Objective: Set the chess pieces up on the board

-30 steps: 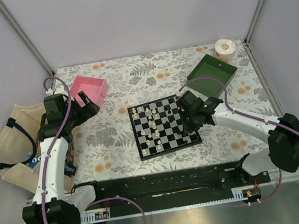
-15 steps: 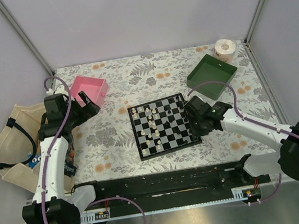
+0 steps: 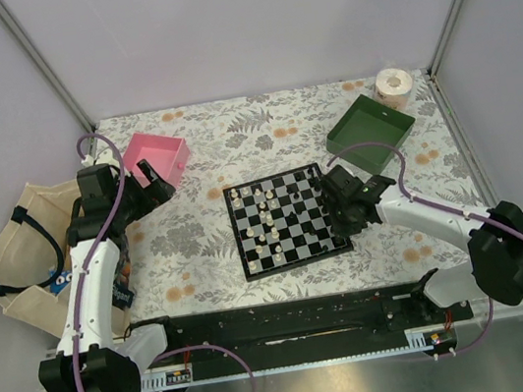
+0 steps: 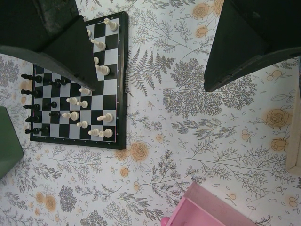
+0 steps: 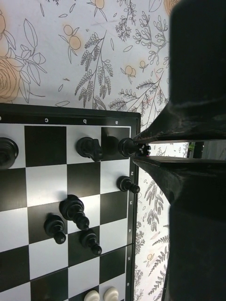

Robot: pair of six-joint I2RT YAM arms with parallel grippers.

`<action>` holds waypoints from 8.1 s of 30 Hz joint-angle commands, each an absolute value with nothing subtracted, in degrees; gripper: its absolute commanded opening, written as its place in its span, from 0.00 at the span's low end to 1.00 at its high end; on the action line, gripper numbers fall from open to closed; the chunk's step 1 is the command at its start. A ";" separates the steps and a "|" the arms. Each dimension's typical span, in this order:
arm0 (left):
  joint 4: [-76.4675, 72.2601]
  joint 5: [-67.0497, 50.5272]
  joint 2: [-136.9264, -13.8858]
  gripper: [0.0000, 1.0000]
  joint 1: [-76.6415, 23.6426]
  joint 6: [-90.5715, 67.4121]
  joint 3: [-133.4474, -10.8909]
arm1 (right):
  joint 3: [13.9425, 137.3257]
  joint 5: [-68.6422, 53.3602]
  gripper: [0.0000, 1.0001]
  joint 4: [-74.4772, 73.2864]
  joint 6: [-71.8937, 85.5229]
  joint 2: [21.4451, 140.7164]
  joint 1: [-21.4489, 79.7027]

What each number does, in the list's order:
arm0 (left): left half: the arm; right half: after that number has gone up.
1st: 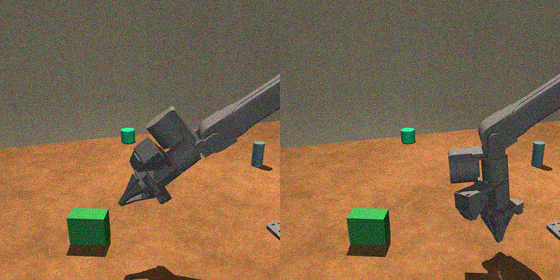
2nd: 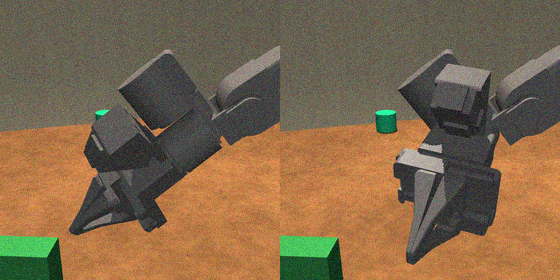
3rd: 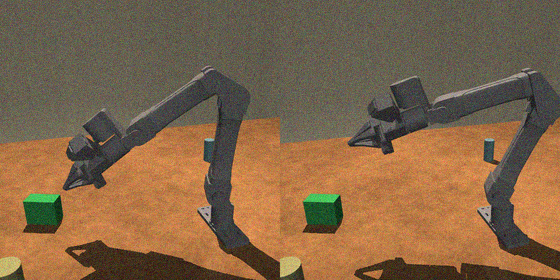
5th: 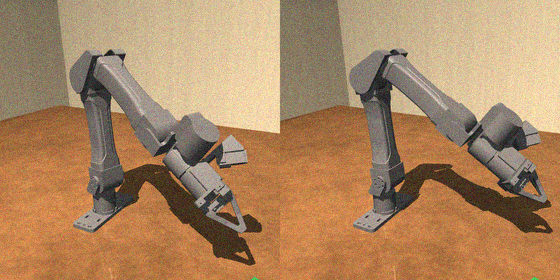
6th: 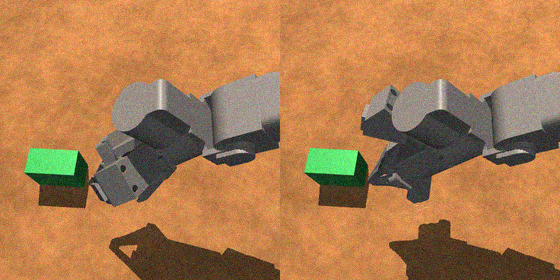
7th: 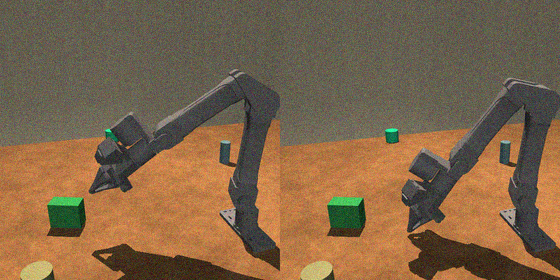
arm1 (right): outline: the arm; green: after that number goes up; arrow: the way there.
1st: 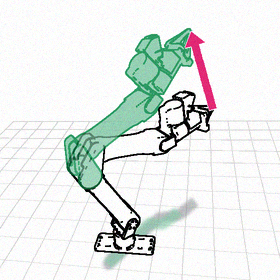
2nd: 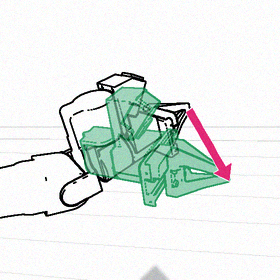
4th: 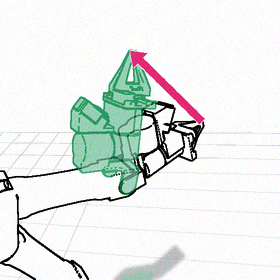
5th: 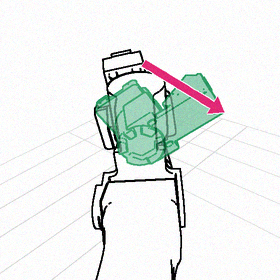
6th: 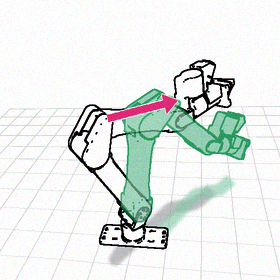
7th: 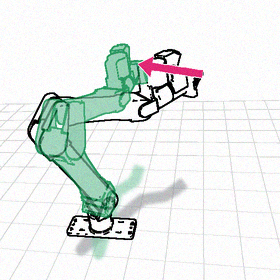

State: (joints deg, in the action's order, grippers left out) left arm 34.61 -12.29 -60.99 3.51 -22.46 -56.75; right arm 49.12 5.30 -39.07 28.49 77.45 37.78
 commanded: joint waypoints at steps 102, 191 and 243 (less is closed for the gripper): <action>32.87 -14.06 -61.17 0.99 3.96 -22.15 -57.39 | 53.79 7.65 0.16 -35.77 26.63 84.64 44.38; 32.87 -14.68 -61.26 0.99 4.04 -21.88 -57.57 | 62.32 10.29 0.18 -38.76 20.92 77.34 34.72; 32.87 -15.03 -61.61 0.99 3.96 -21.97 -57.66 | 57.57 10.81 0.19 -34.19 23.12 89.03 34.63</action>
